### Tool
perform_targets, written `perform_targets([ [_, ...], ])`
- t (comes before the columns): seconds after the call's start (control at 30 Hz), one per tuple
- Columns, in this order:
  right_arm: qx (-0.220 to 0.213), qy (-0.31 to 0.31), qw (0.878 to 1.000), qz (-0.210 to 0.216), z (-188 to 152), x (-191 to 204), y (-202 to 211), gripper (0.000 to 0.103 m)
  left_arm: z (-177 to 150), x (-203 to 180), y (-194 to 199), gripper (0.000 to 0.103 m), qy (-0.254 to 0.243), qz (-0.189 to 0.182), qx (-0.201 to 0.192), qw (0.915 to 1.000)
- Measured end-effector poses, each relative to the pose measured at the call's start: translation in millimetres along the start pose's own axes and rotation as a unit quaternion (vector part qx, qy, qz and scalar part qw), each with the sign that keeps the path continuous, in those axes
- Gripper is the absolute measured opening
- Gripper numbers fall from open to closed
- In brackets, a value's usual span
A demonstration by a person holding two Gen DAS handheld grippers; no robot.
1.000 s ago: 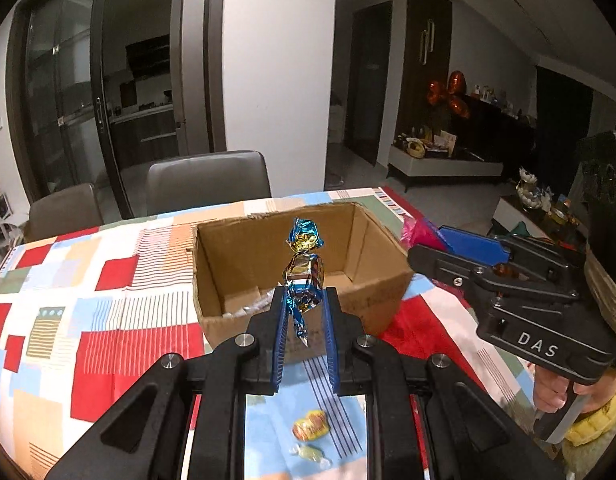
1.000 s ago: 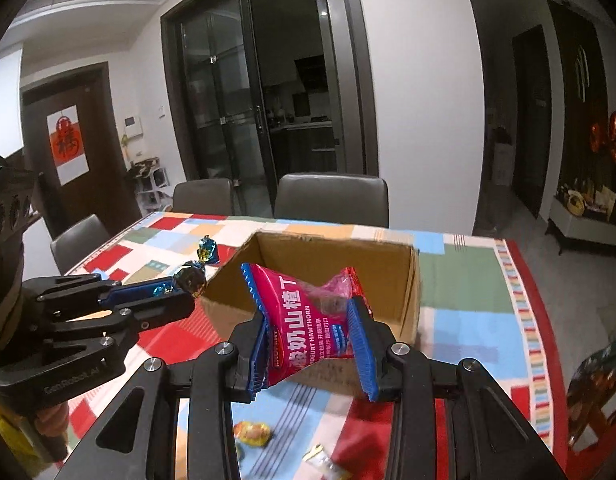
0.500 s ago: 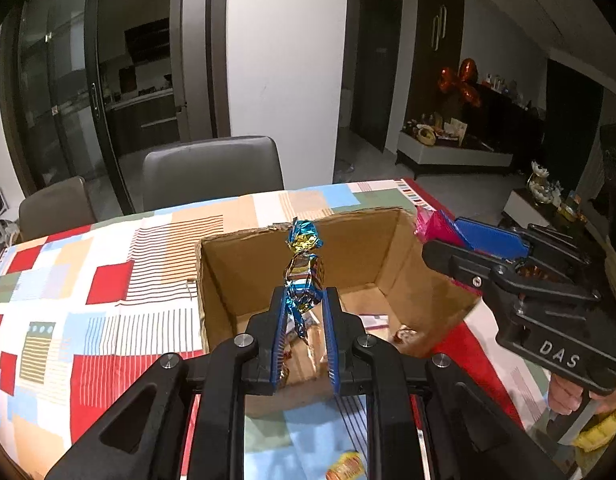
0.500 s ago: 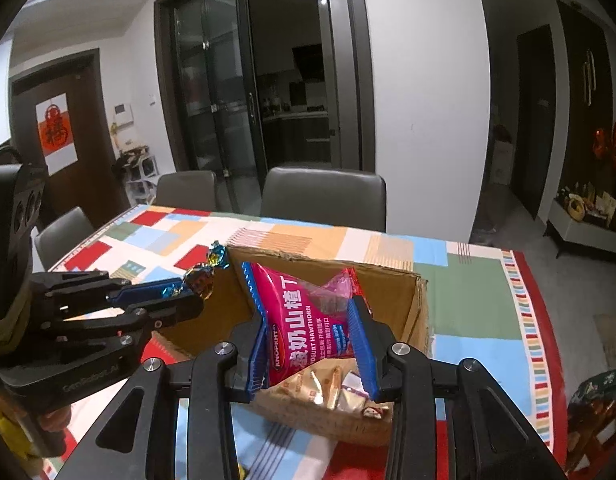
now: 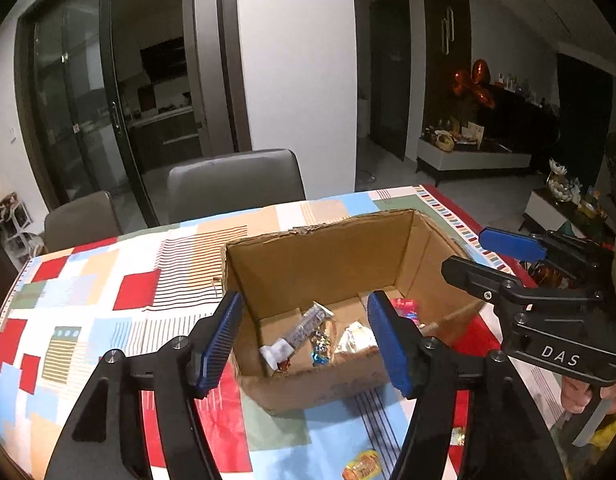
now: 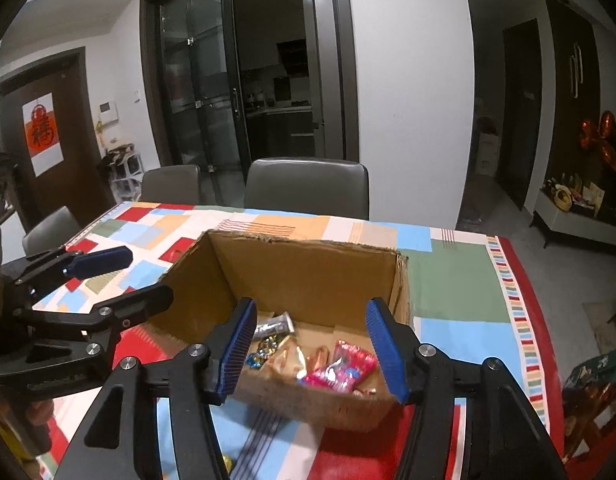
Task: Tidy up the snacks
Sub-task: 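Move both tools back toward the remaining snacks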
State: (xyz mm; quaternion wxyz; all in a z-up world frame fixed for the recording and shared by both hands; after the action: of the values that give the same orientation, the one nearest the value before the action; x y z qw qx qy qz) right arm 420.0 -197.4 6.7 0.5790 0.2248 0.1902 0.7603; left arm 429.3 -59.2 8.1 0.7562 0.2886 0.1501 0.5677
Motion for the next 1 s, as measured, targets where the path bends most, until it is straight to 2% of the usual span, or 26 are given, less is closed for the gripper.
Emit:
perform_targets([
  [0.27, -0.008, -0.002, 1.000, 0.015, -13.8, 5.5, 29.0, 0.058, -10.2, -16.3, 32.6, 0.067, -0.002, -0.006, -0.013, 0.9999],
  [0.37, -0.008, -0.002, 1.000, 0.016, -20.4, 6.3, 38.9, 0.058, -14.7, -18.3, 41.4, 0.073, -0.001, -0.006, -0.014, 0.9999],
  [0.47, -0.006, 0.001, 1.000, 0.015, -25.7, 7.2, 44.7, 0.058, -21.2, -19.4, 48.6, 0.073, -0.002, -0.005, -0.014, 0.9999],
  [0.73, 0.015, 0.004, 1.000, 0.006, -52.7, 8.3, 53.3, 0.058, -47.2, -20.2, 58.4, 0.073, 0.004, -0.005, 0.003, 1.0000],
  [1.0, 0.046, -0.005, 0.999, 0.007, -86.2, 4.6, 50.5, 0.058, -80.2, -30.1, 48.1, 0.073, 0.003, -0.017, 0.035, 0.9992],
])
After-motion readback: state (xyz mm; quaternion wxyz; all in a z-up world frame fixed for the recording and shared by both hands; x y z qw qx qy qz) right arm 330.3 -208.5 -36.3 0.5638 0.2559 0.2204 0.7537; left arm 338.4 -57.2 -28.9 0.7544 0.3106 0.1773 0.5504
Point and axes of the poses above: each gripper's, at about its wrist camera, not at the fingertips, and y roughly against the way its jaws point, x to its left, z to its top, the point moved 5 cm from there along -y, roughly the way its jaws point, and after that the axes turned 4 degrees about -y, right-handed, at the moved point
